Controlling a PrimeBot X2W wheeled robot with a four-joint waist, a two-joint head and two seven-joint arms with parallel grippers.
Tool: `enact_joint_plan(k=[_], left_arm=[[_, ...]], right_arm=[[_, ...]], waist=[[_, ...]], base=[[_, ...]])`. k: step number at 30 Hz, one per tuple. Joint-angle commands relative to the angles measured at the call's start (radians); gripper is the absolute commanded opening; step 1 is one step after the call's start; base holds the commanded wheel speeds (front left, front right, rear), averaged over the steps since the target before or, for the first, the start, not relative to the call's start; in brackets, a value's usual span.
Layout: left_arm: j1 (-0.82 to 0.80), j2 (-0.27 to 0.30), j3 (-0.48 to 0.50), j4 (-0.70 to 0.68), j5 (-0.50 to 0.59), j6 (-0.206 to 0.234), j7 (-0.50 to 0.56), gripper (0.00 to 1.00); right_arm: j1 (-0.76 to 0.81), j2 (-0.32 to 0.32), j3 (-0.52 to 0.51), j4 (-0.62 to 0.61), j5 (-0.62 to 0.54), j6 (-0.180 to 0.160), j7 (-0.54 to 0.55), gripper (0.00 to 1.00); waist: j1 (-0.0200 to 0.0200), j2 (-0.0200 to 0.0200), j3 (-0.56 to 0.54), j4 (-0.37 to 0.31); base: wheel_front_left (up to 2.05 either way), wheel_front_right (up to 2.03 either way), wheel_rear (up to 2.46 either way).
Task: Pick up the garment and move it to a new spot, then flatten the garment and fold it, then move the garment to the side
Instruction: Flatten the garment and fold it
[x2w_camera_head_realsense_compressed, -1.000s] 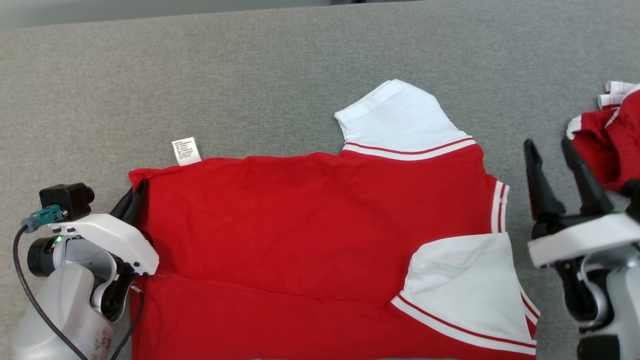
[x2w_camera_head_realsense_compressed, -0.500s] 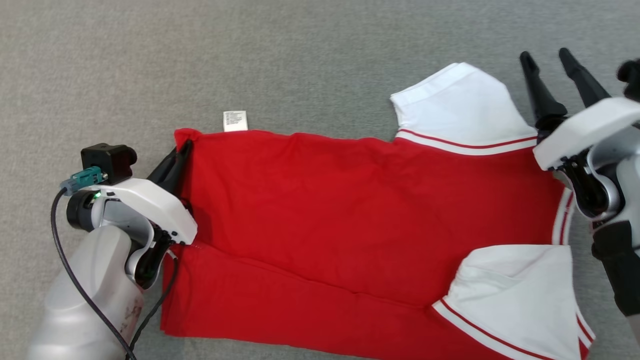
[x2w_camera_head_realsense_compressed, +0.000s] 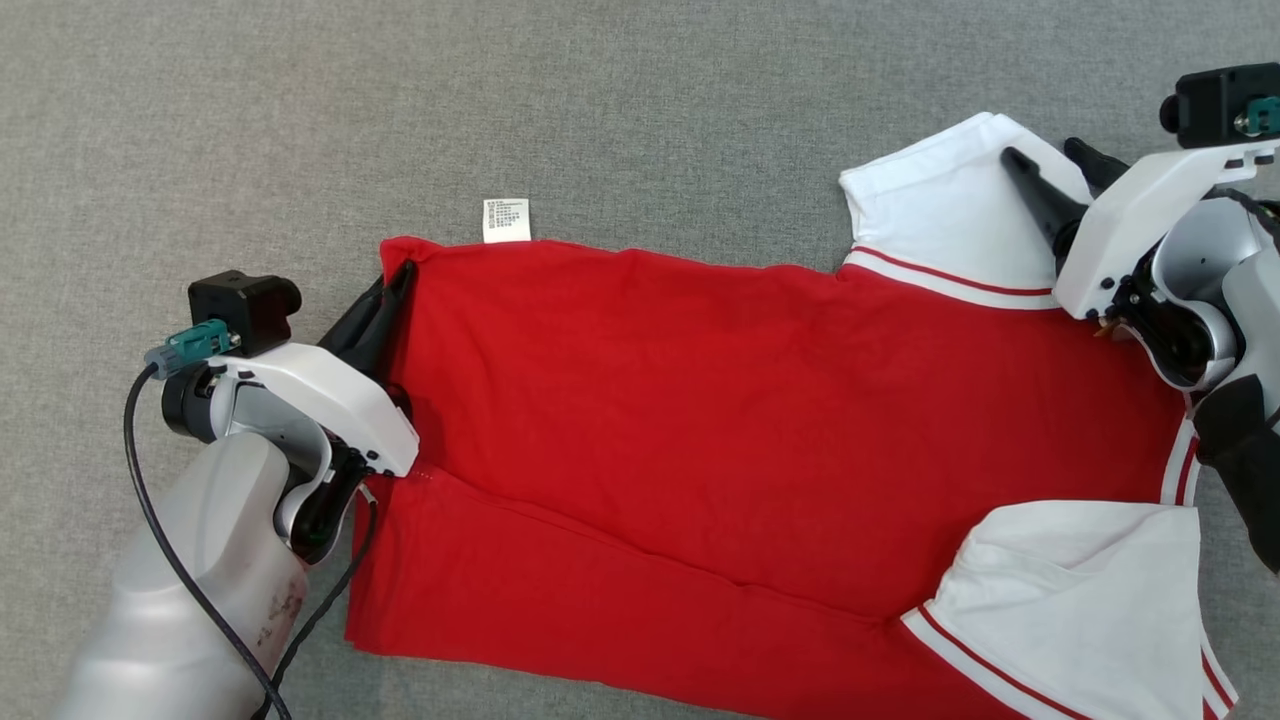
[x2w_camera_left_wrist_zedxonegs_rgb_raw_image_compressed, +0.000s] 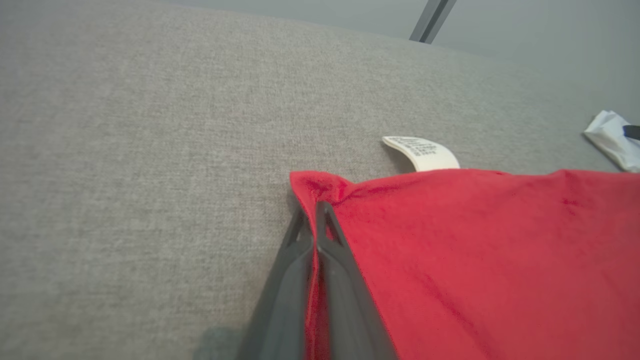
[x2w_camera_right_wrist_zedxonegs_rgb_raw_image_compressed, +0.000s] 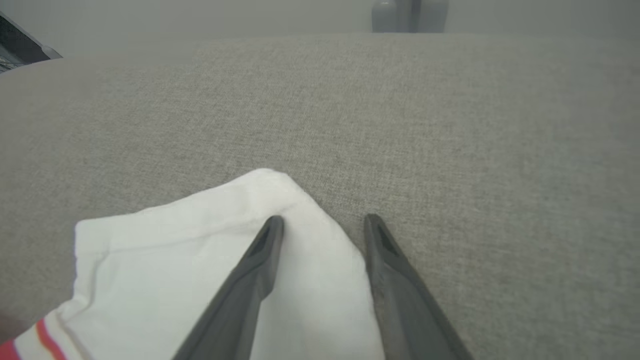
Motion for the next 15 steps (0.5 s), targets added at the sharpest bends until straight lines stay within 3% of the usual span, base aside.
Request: enact_joint_plan(k=[1,2,15], left_arm=[[-0.013,0.008,-0.004,0.015,-0.012,0.001,-0.007,0.0],[-0.014,0.009,-0.008,0.019,-0.016,0.001,-0.013,0.0],[-0.023,0.037,-0.012,-0.012,-0.063,0.001,-0.081,0.0]], right_arm=[[0.006,-0.001,0.022,0.013,0.023,0.0,0.018,0.19],[0.005,-0.002,0.033,0.013,0.038,0.0,0.02,0.0],[-0.014,-0.088,0.114,-0.098,0.148,0.0,-0.127,0.0]], waist=[[0.0,-0.0001,0.0,0.001],[0.0,-0.0001,-0.001,0.0],[0.0,-0.0001,-0.035,-0.027]], base=[[0.0,0.0,0.0],[0.0,0.0,0.0],[0.0,0.0,0.0]])
